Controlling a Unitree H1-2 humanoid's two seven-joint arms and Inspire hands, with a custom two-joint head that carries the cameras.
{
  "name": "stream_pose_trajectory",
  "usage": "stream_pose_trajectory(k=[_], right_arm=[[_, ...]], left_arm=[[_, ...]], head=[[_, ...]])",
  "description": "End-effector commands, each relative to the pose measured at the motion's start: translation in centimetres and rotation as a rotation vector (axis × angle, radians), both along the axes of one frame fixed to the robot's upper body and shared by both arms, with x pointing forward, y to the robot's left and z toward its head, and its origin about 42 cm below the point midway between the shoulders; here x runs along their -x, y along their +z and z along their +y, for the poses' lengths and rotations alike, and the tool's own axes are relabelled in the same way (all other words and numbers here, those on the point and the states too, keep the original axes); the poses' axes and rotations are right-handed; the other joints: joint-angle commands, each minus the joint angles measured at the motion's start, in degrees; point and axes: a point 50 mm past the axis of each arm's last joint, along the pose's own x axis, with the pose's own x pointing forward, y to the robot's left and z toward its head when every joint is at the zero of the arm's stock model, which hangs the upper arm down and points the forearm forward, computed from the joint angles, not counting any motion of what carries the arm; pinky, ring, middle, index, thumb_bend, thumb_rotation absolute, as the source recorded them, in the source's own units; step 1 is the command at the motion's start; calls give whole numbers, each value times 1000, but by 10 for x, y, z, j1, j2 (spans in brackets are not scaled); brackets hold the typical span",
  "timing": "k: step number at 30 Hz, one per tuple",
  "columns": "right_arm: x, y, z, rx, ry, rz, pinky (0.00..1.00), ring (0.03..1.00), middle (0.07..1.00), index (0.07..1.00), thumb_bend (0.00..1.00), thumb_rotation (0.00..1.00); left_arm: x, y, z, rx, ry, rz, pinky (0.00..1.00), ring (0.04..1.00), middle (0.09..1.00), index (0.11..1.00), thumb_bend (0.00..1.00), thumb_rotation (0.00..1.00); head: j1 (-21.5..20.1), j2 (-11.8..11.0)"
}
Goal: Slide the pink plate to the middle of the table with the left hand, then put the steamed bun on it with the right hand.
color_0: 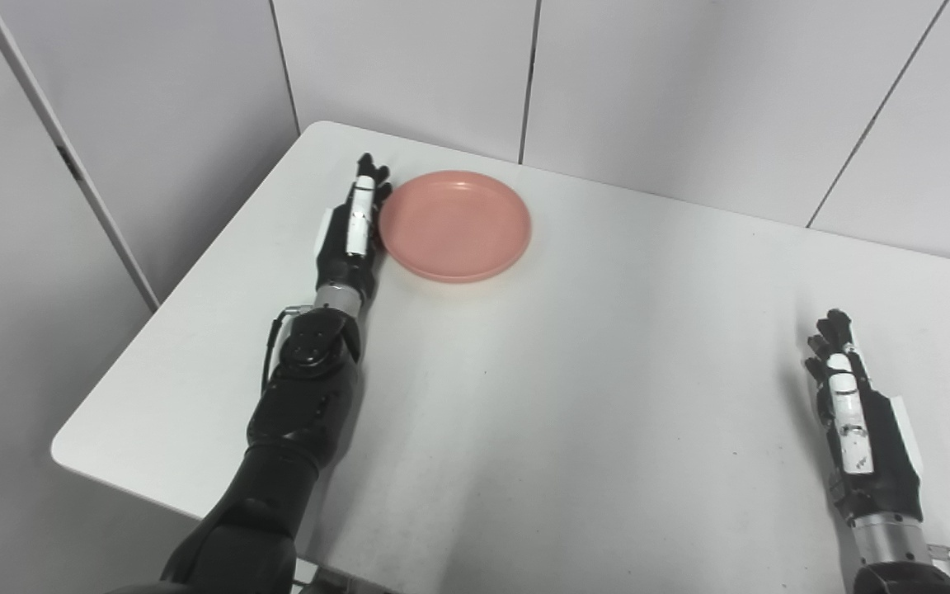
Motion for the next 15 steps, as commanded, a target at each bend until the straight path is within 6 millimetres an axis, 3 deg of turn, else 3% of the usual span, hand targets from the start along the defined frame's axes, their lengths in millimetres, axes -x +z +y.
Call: stream_pose_trajectory(k=[1, 7, 15], right_arm=[[9, -12, 6, -19, -10, 45, 1000, 1000, 1000, 1000, 137, 1000], [9, -13, 11, -16, -9, 41, 1000, 1000, 1000, 1000, 192, 1000], [10, -12, 19, -6, -16, 41, 1000, 1000, 1000, 1000, 190, 1000]], left_arm=[[8, -18, -8, 16, -32, 93, 1000, 974, 963, 977, 563, 1000], [10, -15, -18, 11, -90, 77, 1000, 977, 966, 977, 572, 1000], [18, -11, -44, -16, -189, 77, 1000, 978, 969, 983, 574, 1000]], head=[[-4, 1], [-31, 12], [-66, 22]])
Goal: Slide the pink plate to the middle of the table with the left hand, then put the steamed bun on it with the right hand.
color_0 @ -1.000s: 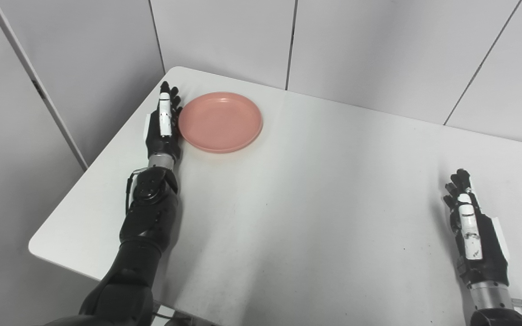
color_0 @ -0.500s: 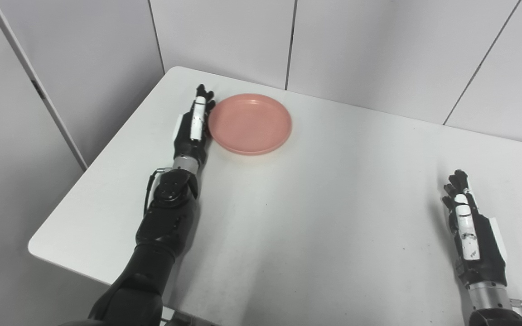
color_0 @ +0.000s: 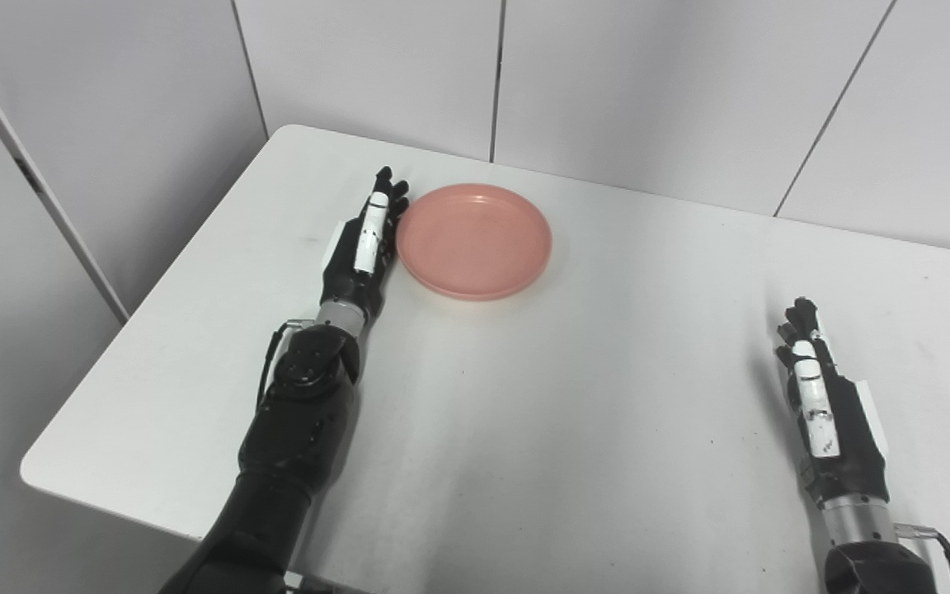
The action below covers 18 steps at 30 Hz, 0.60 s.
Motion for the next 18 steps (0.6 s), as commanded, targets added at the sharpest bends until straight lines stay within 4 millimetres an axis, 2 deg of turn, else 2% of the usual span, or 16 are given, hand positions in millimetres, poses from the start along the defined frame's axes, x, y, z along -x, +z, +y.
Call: stream_pose_trajectory(k=[1, 5, 18], right_arm=[[8, -12, 9, -21, -9, 41, 1000, 1000, 1000, 1000, 186, 1000], [8, -11, 14, -15, -17, 47, 1000, 1000, 1000, 1000, 178, 1000], [9, -9, 25, -10, -22, 59, 1000, 1000, 1000, 1000, 189, 1000]], left_arm=[[5, -11, -15, 11, -65, 69, 1000, 978, 969, 984, 573, 1000], [8, -12, -22, -3, -104, 76, 1000, 974, 971, 988, 581, 1000], [12, -18, -34, -6, -177, 102, 979, 955, 957, 968, 593, 1000]], head=[[-3, 1], [-27, 7], [-69, 19]])
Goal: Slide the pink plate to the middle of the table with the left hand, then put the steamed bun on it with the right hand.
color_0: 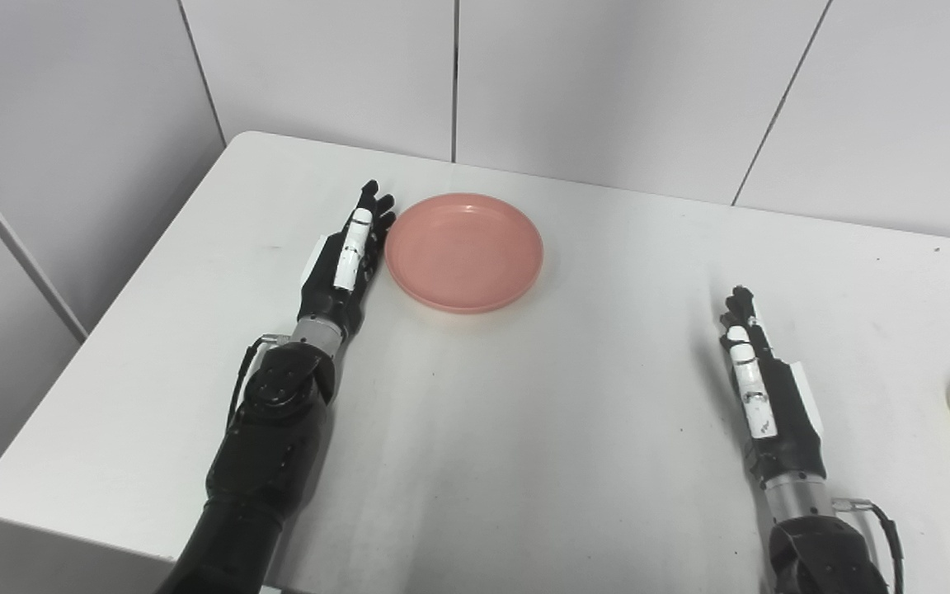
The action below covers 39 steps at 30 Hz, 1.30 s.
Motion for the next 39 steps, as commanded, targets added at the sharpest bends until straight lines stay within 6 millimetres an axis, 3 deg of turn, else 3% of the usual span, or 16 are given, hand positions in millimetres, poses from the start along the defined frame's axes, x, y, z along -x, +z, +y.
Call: stream_pose_trajectory(k=[1, 18, 32, 39], right_arm=[[6, -7, 7, -11, 0, 32, 1000, 1000, 1000, 1000, 190, 1000], [9, -3, 18, 10, -11, 28, 1000, 1000, 1000, 1000, 267, 1000], [8, 0, 24, 15, -27, 30, 1000, 1000, 1000, 1000, 255, 1000], [7, 0, 25, 3, -29, 34, 1000, 1000, 1000, 1000, 269, 1000]], left_arm=[[6, -17, -24, 13, -106, 100, 978, 956, 957, 968, 591, 1000], [25, -4, -72, -27, -284, 106, 1000, 980, 983, 995, 524, 1000], [43, -12, -108, -35, -446, 89, 1000, 978, 986, 998, 538, 1000], [48, -17, -113, -31, -467, 84, 1000, 985, 993, 1000, 546, 1000]], head=[[-5, 0], [-47, 7], [-62, 10], [-71, 11]])
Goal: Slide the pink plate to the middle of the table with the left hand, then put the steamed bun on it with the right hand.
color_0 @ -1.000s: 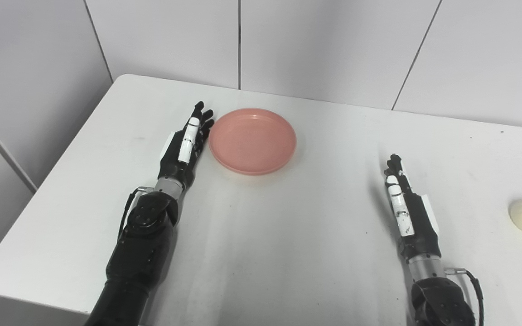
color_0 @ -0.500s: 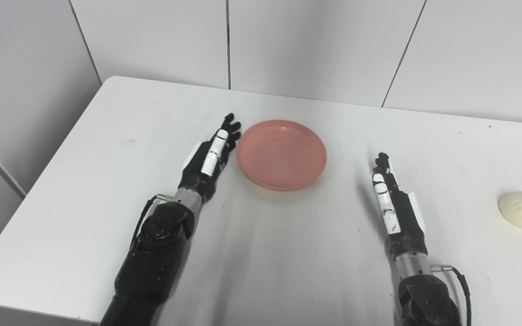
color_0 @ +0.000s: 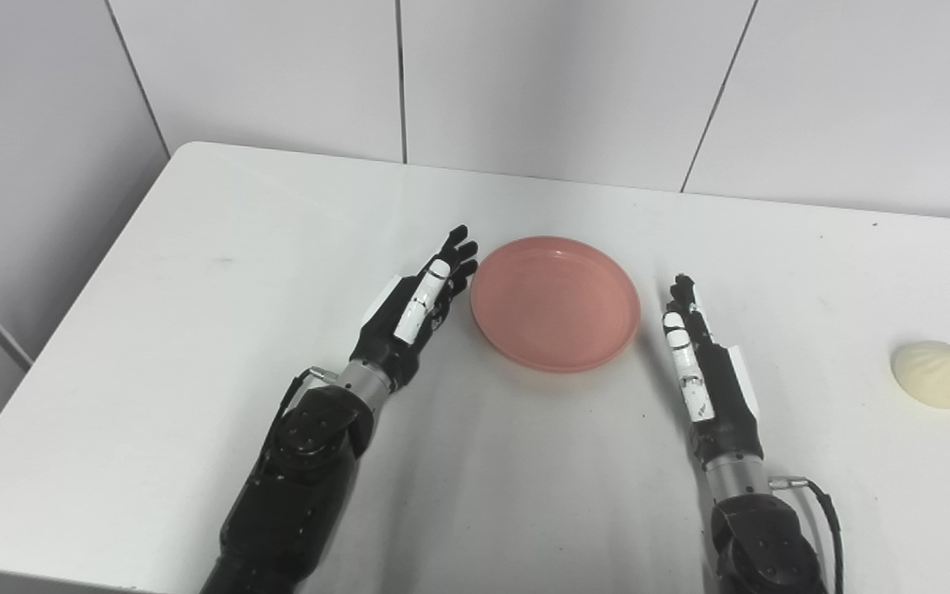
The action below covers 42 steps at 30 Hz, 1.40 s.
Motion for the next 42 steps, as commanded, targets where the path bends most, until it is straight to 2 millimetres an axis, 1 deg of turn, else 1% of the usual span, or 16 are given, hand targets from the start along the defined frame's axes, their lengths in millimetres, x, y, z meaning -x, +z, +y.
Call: stream_pose_trajectory(k=[1, 12, 15, 16, 21, 23, 25, 28, 29, 30, 33, 36, 38, 39, 42], right_arm=[[1, 1, 7, -18, 12, 19, 1000, 1000, 1000, 1000, 266, 1000], [0, 0, 9, -13, -1, 13, 1000, 1000, 1000, 1000, 275, 1000], [0, 1, 9, -14, -8, 7, 1000, 1000, 1000, 1000, 275, 1000], [0, 1, 9, -15, -9, 7, 1000, 1000, 1000, 1000, 274, 1000], [-1, 0, 9, -22, -9, 3, 1000, 1000, 1000, 1000, 284, 1000], [-2, 0, 9, -21, -8, -1, 1000, 1000, 1000, 1000, 303, 1000], [-3, 0, 7, -6, -15, -3, 1000, 1000, 1000, 1000, 335, 1000], [-3, 2, 5, 18, -41, -11, 1000, 1000, 1000, 1000, 371, 1000], [-3, 5, 4, 24, -52, -15, 999, 1000, 1000, 1000, 371, 1000], [-4, 8, 4, 27, -62, -25, 1000, 1000, 1000, 1000, 347, 1000], [-6, 14, 1, 48, -81, -78, 1000, 1000, 1000, 1000, 318, 1000], [-10, 27, -9, 86, -103, -138, 1000, 1000, 998, 1000, 312, 1000], [-12, 33, -14, 107, -123, -167, 1000, 996, 990, 1000, 331, 1000], [-13, 37, -17, 120, -130, -178, 1000, 995, 985, 1000, 369, 1000], [-14, 47, -25, 138, -136, -202, 1000, 992, 987, 1000, 406, 1000]], left_arm=[[13, -18, -19, -11, -100, 73, 1000, 985, 994, 1000, 548, 1000], [16, -24, -17, -21, -96, 66, 1000, 982, 991, 997, 555, 1000], [15, -25, -16, -12, -89, 70, 1000, 986, 999, 1000, 538, 1000], [15, -26, -15, -12, -87, 71, 1000, 989, 1000, 1000, 540, 1000], [13, -37, -10, -27, -52, 85, 1000, 998, 1000, 1000, 547, 1000], [13, -38, -8, -30, -30, 82, 1000, 1000, 1000, 1000, 541, 1000], [14, -38, -6, -26, -11, 74, 1000, 1000, 1000, 1000, 571, 1000], [16, -34, -3, -12, 14, 64, 1000, 1000, 1000, 1000, 580, 1000], [17, -32, -1, -7, 26, 62, 1000, 1000, 1000, 1000, 588, 1000], [18, -30, 0, -3, 35, 59, 1000, 1000, 1000, 1000, 584, 1000], [20, -23, 3, 4, 55, 52, 1000, 1000, 1000, 1000, 571, 1000], [23, -17, 9, 12, 82, 34, 1000, 1000, 1000, 1000, 563, 1000], [25, -14, 14, 19, 96, 29, 1000, 1000, 1000, 1000, 552, 1000], [27, -13, 16, 25, 105, 28, 1000, 1000, 1000, 1000, 552, 1000], [30, -11, 22, 33, 122, 29, 1000, 998, 1000, 1000, 556, 1000]], head=[[0, 1], [-16, -2], [-16, -2], [-18, -7], [-25, -12], [-30, -15], [-36, -18], [-44, -22], [-47, -23], [-51, -25], [-60, -30], [-73, -35], [-81, -37], [-86, -39], [-103, -42]])
